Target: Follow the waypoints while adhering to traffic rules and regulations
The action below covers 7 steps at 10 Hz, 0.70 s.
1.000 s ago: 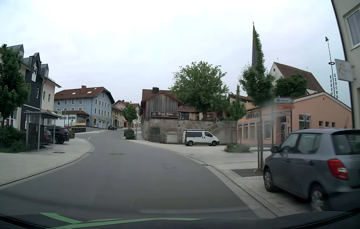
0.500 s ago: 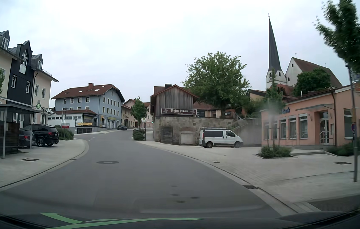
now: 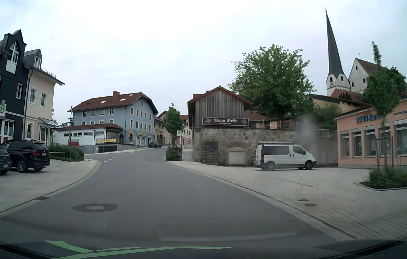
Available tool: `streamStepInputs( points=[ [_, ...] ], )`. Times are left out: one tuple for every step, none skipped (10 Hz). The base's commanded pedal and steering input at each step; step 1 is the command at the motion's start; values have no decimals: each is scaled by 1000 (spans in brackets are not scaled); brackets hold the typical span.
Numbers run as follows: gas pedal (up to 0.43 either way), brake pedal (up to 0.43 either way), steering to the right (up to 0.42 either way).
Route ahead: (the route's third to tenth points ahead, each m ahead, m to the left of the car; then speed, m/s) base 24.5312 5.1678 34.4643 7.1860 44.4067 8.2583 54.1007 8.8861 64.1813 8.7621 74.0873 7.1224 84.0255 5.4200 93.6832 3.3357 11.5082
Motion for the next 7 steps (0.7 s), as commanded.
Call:
streamStepInputs(
  points=[
    [118,0,-73],
    [138,0,-73],
    [138,0,-73],
    [138,0,-73],
    [157,0,-74],
    [157,0,-72],
    [169,0,-72]
  ],
)
